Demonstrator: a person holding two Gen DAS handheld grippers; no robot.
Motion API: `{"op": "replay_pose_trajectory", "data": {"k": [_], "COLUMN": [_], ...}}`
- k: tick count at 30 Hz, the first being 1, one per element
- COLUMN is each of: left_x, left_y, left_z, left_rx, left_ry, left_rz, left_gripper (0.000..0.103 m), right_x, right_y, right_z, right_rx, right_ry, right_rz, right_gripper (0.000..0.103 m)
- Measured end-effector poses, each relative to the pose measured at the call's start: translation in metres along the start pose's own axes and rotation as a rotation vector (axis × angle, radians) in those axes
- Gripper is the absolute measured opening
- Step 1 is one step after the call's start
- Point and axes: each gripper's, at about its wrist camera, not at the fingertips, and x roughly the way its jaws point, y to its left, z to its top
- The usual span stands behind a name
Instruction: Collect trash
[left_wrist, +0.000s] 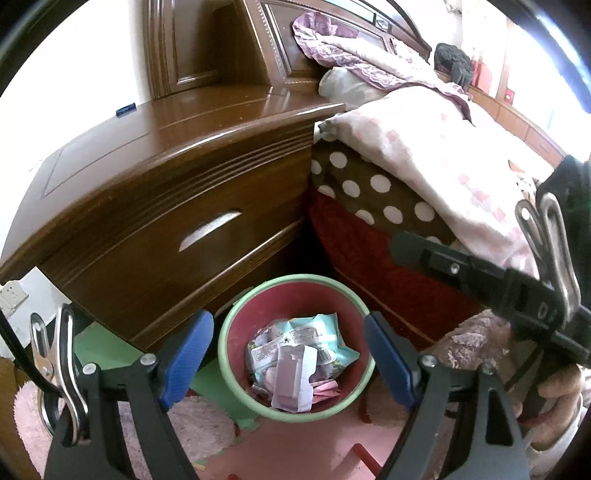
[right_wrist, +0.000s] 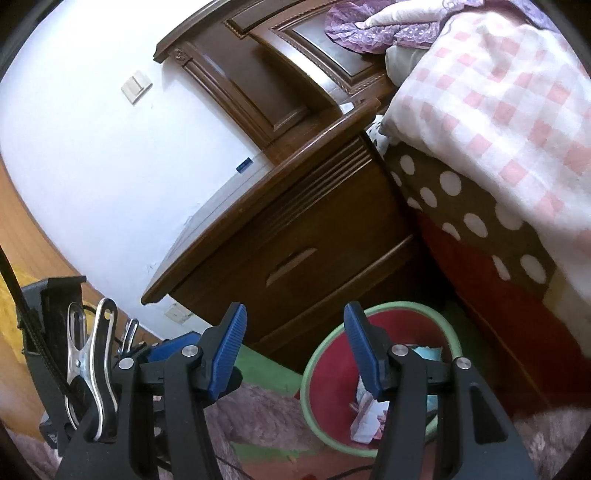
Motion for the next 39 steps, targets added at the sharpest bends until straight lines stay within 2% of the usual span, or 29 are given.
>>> {"op": "replay_pose_trajectory", "data": {"k": [6,15,23,30,39], "left_x": [0.002,0.025,0.054,0.075,0.088], "left_y": [0.001,-0.002,0.008,0.019,0.022], "left_z": [-0.005,-0.018,-0.032,-0.039,-0.043], "left_rx": [-0.006,-0.006,-0.061,-0.112,-0.127], "left_ry": [0.005,0.050,0.106,0.163,0.204], "left_rz": [0.012,0.060,0.074,0.062,0.049], "left_gripper": [0.087,0.087,0.087,0.087,0.087], "right_x": [-0.003,-0.001,0.013,0.030,0.044], "right_y": [0.010,0.002,-0.016,-0.029,-0.034], "right_z": [-0.012,-0.034,-0.045,-0.051,-0.056], "right_rx": [-0.017,0.021,0.061,0.092,0.102], "right_ry": [0.025,0.081,0.127,0.207,0.261], "right_rz": [-0.118,-0.293,-0.344,-0.396,-0.397], "right_gripper": [0.057,0.057,0.057,0.057,0.057]}}
